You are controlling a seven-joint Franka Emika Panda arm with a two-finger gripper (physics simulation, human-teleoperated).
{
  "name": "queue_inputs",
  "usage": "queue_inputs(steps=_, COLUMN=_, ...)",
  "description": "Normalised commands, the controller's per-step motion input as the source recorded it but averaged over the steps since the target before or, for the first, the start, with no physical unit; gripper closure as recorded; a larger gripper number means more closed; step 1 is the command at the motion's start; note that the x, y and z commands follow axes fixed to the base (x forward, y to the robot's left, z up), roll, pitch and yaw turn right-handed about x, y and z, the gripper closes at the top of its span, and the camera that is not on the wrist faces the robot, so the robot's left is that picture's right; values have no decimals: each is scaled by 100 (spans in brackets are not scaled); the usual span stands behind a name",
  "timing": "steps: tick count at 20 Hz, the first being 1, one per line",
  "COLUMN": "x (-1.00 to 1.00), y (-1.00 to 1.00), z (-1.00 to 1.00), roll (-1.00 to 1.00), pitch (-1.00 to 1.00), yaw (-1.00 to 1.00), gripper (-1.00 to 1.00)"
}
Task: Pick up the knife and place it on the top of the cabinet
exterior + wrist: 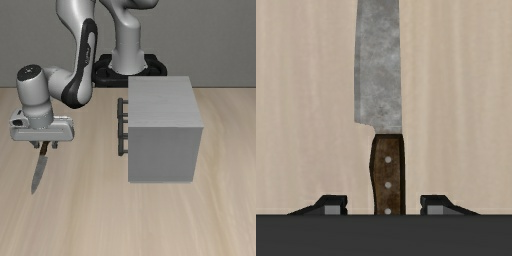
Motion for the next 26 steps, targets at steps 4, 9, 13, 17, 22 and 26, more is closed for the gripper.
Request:
queue_inputs(steps=4, x=0, y=0, z=25, roll=0, pitch=0, yaw=0, gripper=100)
queue_inputs(steps=9, x=0, y=0, z=100, roll=0, pitch=0, yaw=0, gripper=100)
queue_inputs(steps=13, x=0, y=0, z=100, roll=0, pitch=0, yaw=0, gripper=100)
queue_inputs(steps=17, x=0, y=0, z=100, roll=0, pitch=0, yaw=0, gripper=100)
queue_inputs(steps=22, x=0, y=0, z=100, roll=0, pitch=0, yaw=0, gripper=100)
queue_inputs(steps=26, x=0, y=0, z=100, roll=0, pitch=0, yaw=0, gripper=100)
